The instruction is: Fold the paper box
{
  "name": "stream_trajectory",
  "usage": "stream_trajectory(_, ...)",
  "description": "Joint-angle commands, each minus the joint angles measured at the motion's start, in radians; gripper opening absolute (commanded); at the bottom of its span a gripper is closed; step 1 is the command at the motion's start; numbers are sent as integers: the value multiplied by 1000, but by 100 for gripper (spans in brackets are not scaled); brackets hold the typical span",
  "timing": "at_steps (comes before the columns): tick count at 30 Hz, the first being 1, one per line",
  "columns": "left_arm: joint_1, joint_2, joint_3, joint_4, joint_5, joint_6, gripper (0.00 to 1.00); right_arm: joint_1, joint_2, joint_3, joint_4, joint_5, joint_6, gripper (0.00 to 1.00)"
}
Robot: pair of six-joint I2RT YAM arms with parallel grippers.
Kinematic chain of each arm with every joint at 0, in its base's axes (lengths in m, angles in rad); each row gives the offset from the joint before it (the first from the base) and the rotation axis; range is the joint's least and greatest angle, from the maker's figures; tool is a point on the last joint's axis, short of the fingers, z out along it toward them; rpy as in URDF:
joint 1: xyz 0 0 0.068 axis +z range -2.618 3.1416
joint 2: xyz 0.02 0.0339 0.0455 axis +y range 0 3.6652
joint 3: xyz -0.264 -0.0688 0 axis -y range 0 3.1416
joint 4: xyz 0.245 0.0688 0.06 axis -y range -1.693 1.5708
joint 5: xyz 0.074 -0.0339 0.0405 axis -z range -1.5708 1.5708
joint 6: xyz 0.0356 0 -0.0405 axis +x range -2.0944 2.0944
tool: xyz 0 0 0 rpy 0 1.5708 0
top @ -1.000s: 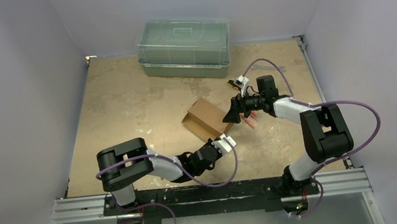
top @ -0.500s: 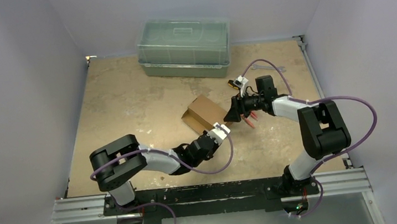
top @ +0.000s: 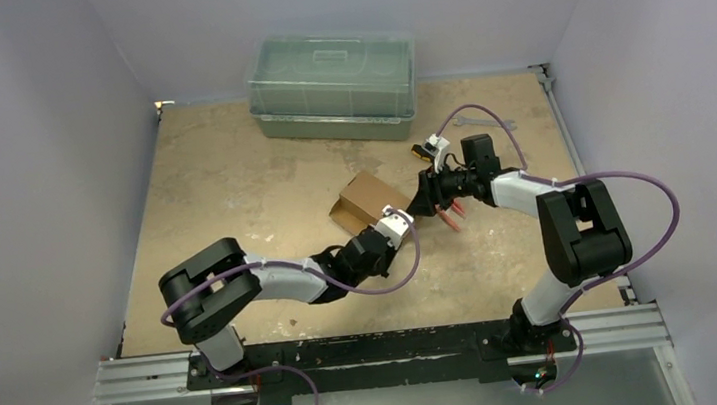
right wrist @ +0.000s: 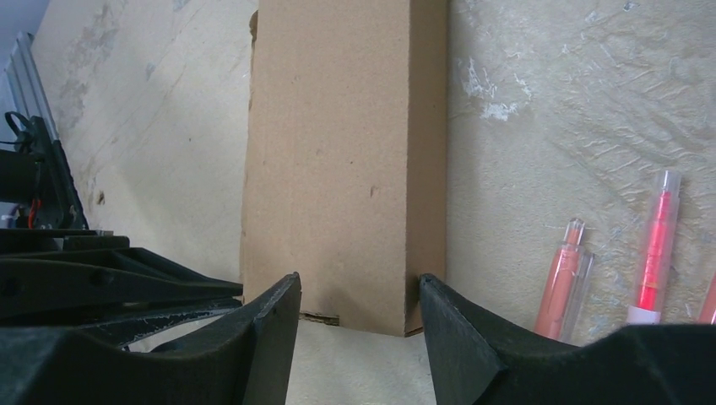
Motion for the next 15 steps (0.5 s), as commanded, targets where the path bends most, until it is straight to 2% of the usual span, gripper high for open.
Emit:
stream_trajectory(1, 21, -22, 64, -37, 30, -50, 0, 0, 5, 37, -32, 7, -5, 56)
stream_trajectory(15, 43, -1, 159, -137, 39, -73, 0, 18, 13, 53, -68, 4, -37, 51)
